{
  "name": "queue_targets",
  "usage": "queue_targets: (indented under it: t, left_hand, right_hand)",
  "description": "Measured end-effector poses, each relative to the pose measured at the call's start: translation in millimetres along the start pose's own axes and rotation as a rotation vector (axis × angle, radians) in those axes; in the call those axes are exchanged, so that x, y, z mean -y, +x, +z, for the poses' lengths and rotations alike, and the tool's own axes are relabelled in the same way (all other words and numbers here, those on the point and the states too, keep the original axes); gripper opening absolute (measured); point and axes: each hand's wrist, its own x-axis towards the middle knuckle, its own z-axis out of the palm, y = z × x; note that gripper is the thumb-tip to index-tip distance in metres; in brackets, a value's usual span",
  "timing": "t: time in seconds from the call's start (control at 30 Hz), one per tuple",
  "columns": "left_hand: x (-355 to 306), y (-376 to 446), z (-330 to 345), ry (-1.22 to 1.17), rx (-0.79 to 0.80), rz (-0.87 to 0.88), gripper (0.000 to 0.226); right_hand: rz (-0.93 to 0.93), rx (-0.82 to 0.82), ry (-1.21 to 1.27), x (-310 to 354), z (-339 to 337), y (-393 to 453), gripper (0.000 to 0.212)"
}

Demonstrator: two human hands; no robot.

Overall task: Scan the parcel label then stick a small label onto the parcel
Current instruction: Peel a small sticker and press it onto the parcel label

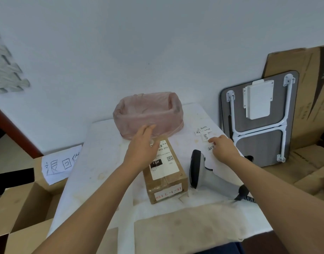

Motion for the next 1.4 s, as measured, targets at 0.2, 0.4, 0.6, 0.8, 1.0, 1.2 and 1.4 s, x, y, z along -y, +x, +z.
queue_targets:
  t: [0.2,0.4,0.6,0.8,1.0,1.2,1.4]
  left_hand:
    - [-14.9,16.2,11.1,-0.009,-0.015,0.081,0.052]
    - [-29.4,16.1,14.6,-0.111,-0.029,0.137,0.046]
    - [-38.9,6.9,-0.7,-0.457,0.035,-0.042,0.036]
    - [-29.4,-19.3,-19.4,-0.72,0.073,-0.188,0.031]
    - [-14.3,-41.4,-33.1,-0.774,0.034,-0.222,0.025]
    - [-1.6,-58.1,-42.7,-0.802,-0.035,-0.233,0.027]
    - [1.6,-68.4,-46.0,-0.803,-0.099,-0.224,0.029]
  right_hand:
    - [0.018,-0.031,0.125,-1.2,-8.0,-0.7,0.02]
    - [0.014,-0.207,0.442,22.0,-27.9,-19.8,0.011]
    - [-0.144,-0.219,0.748,84.6,-46.0,-46.5,0.014]
    - [-0.265,-0.128,0.766,129.2,-38.1,-76.5,0.021]
    - [-0.306,-0.082,0.822,147.7,-26.3,-101.0,0.021]
    - [-0.303,-0.026,0.935,157.0,-20.1,-114.1,0.018]
    - [-0.259,0.052,0.936,160.8,-15.8,-126.1,0.013]
